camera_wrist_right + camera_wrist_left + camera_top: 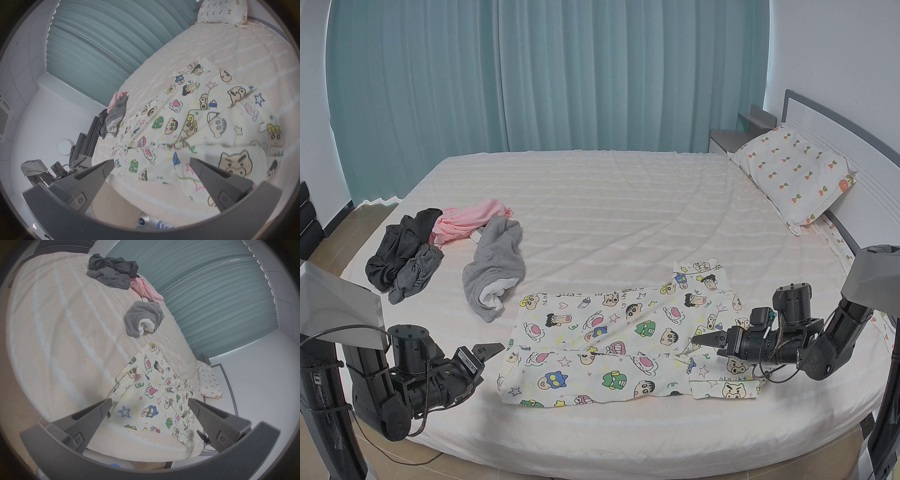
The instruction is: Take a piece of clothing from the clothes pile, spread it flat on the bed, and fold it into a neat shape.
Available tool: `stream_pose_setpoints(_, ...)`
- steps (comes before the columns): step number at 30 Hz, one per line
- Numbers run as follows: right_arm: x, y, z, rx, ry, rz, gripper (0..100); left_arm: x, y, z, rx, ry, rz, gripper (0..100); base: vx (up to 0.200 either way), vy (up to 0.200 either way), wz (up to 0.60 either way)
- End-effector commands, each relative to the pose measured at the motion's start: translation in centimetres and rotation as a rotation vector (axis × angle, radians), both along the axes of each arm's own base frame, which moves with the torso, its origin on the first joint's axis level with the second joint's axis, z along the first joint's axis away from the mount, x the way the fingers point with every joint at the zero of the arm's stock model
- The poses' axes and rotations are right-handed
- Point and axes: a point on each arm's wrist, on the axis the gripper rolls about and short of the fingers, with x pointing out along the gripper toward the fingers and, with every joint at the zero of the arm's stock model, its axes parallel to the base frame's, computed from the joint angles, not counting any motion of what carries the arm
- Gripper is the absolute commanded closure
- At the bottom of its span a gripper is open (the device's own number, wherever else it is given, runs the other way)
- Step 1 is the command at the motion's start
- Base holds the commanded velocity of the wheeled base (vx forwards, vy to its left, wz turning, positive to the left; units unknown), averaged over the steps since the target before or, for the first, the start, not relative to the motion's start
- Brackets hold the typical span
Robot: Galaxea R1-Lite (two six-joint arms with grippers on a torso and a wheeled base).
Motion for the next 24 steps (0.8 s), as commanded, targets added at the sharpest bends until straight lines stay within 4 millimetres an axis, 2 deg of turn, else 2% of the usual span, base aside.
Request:
stream_pose_setpoints(1,-0.1,0.0,0.2,0.001,-0.004,0.002,0,-0.1,-0.1,-0.2,0.012,0.005,-0.011,0,0.200,0.000,0.00)
stream_pose_setpoints(5,-0.1,0.0,0.1,-0.002,-0.002,0.002,0,-0.9,-0.1,-1.0,0.080,0.029,-0.061,0,0.050,0.000,0.00)
stream_pose_setpoints(6,-0.3,0.0,0.1,-0.003,0.000,0.003,0,-1.9,0.0,-1.5,0.132,0.049,-0.149,0,0.000,0.000,0.00)
stream_pose_setpoints(8,-0.3,0.0,0.2,-0.004,-0.002,0.003,0,-2.6,0.1,-1.8,0.160,0.048,-0.250,0,0.000,0.000,0.00)
stream_pose_setpoints(11,-0.3,0.0,0.3,-0.003,-0.007,0.003,0,-2.8,0.1,-2.2,0.182,0.039,-0.320,0,0.000,0.000,0.00)
stream_pose_setpoints(12,-0.5,0.0,0.4,-0.004,-0.008,0.006,0,-2.6,0.0,-2.9,0.232,0.027,-0.373,0,0.000,0.000,0.00)
stream_pose_setpoints(18,-0.7,0.0,1.2,-0.008,-0.029,0.004,0,-1.8,-0.4,-3.8,0.304,-0.002,-0.444,0,0.000,0.000,0.00)
stream_pose_setpoints(20,-0.9,-1.1,0.9,-0.013,-0.013,-0.029,0,-1.1,-0.5,-4.7,0.347,-0.020,-0.477,0,0.000,0.000,0.00)
stream_pose_setpoints(21,-0.9,-1.1,0.9,-0.013,-0.013,-0.029,0,-1.1,-0.5,-4.7,0.347,-0.020,-0.477,0,0.000,0.000,0.00)
stream_pose_setpoints(22,-1.0,-2.3,0.6,-0.011,0.003,-0.058,0,-0.3,-0.7,-5.1,0.349,-0.035,-0.475,0,0.000,0.000,0.00)
stream_pose_setpoints(24,-1.0,-3.0,0.4,-0.003,0.013,-0.069,0,0.4,-1.0,-5.0,0.350,-0.057,-0.475,0,0.000,0.000,0.00)
